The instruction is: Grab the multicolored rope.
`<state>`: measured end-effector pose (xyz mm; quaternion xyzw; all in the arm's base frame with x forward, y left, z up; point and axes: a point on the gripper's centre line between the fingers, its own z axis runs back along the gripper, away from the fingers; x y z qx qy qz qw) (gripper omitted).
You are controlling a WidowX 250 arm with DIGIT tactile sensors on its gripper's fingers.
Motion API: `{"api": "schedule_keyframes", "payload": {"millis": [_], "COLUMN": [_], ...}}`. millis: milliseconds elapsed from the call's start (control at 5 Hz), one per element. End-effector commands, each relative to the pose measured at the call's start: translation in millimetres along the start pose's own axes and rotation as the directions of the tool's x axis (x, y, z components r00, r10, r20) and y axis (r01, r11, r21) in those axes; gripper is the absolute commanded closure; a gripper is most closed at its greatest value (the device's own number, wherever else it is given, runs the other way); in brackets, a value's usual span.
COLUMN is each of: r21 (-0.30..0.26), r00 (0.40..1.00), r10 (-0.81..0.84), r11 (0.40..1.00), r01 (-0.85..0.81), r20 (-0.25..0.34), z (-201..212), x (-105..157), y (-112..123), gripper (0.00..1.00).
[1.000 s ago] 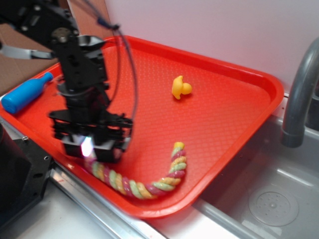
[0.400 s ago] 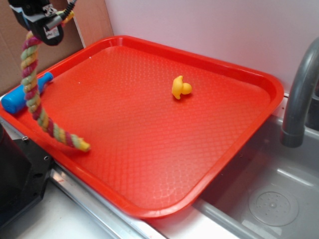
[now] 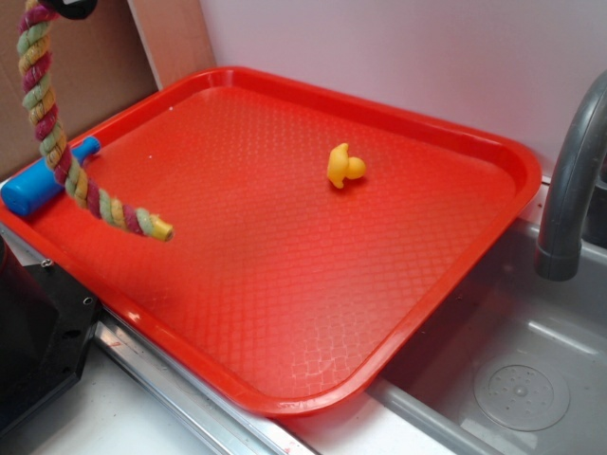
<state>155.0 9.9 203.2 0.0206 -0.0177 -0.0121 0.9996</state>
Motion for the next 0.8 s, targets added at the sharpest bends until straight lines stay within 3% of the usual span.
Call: {"api": "schedule_keyframes", "payload": {"millis": [0, 600], "r21": [0.006, 0.005], "r00": [0.999, 1.000], "r10": [0.017, 0.005], "r11": [1.000, 1.000], "r01": [-0.018, -0.005], "r20": [0.037, 0.025], "z": [10.3, 4.3], "x": [16.6, 17.2], "y": [3.6, -3.4], "gripper": [1.00, 1.00]}}
